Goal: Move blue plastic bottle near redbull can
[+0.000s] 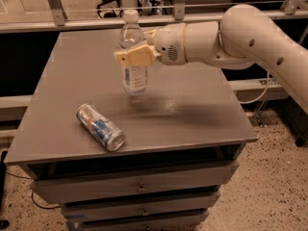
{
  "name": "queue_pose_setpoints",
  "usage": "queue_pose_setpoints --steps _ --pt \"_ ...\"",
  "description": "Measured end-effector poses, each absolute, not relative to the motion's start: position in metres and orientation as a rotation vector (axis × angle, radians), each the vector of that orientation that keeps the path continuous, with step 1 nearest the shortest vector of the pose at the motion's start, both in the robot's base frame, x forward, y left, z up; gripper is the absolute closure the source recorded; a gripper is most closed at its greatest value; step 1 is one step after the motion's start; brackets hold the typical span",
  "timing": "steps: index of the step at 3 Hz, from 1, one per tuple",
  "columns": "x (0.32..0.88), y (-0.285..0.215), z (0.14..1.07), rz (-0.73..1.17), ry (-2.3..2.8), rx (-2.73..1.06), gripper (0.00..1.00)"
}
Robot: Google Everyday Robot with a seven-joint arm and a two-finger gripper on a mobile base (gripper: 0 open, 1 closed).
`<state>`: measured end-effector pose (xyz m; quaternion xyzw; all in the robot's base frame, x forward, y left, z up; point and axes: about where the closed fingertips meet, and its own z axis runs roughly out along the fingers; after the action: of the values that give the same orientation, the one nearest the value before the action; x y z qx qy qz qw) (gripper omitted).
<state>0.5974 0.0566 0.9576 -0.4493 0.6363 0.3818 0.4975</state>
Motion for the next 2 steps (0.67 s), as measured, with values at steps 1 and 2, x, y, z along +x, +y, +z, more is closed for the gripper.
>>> queue_pose_setpoints --steps 1,2 --pt "0.57 0.052 0.947 0.952 1.54 -1.095 1.0" --pt "0.552 0.058 0.94 0.972 1.513 -1.108 1.0"
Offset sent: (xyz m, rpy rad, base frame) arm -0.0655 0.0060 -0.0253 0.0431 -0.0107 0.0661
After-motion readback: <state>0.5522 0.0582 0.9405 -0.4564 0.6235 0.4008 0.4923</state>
